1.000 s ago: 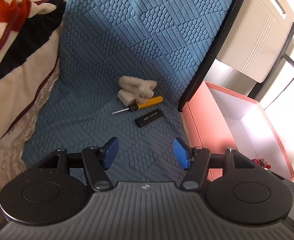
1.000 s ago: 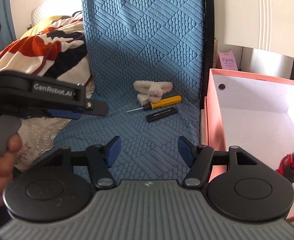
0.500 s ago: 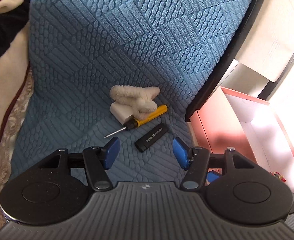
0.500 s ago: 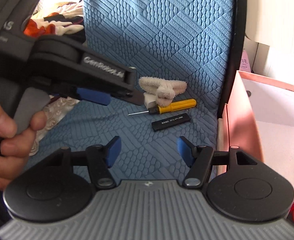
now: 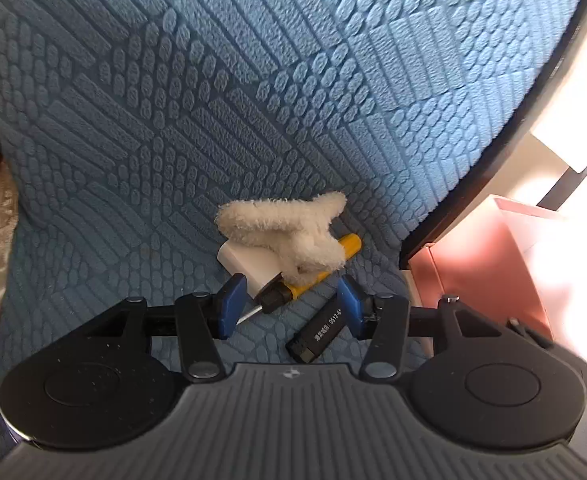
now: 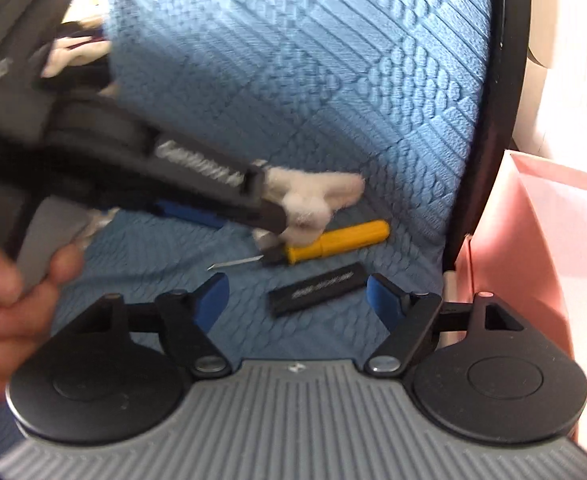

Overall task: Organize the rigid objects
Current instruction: 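Move the left tool toward the white plush toy while the right tool approaches the black USB stick, then close the left tool on the plush toy while the right tool closes on the black USB stick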

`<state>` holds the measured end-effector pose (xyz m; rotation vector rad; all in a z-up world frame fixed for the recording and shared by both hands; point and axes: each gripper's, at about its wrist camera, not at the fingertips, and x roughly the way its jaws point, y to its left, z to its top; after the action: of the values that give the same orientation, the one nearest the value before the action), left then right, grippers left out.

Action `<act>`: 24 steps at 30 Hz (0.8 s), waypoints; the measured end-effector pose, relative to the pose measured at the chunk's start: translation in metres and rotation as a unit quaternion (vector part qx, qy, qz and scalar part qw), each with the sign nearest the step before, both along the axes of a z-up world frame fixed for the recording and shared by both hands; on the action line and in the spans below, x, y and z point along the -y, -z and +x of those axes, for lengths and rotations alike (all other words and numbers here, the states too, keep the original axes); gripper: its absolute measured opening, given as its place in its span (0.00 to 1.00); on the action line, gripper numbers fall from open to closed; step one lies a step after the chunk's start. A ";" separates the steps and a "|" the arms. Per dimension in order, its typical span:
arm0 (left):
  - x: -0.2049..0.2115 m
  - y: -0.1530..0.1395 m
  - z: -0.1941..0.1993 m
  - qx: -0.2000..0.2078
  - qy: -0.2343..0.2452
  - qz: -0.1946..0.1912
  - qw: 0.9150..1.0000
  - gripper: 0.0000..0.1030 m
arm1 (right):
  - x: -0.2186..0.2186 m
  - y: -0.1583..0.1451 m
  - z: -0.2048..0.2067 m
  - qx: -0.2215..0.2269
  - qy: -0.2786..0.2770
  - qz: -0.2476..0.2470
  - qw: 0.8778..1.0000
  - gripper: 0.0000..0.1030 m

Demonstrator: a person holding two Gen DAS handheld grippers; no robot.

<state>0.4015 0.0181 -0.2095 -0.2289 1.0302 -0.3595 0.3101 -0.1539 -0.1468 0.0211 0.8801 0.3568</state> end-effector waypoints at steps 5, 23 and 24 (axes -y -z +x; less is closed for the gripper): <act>0.001 0.007 0.016 -0.008 0.007 -0.014 1.000 0.50 | 0.001 0.017 0.032 -0.026 -0.002 -0.001 1.000 0.76; 0.006 0.008 0.026 0.004 0.016 -0.020 1.000 0.47 | -0.018 0.053 0.052 -0.093 -0.051 -0.045 0.993 0.81; 0.007 0.008 0.026 0.005 0.016 -0.021 1.000 0.47 | -0.017 0.050 0.052 -0.091 -0.044 -0.046 0.994 0.76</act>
<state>0.4276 0.0113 -0.2178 -0.2478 1.0181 -0.4104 0.3617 -0.1374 -0.1965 -0.0714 1.0799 0.4010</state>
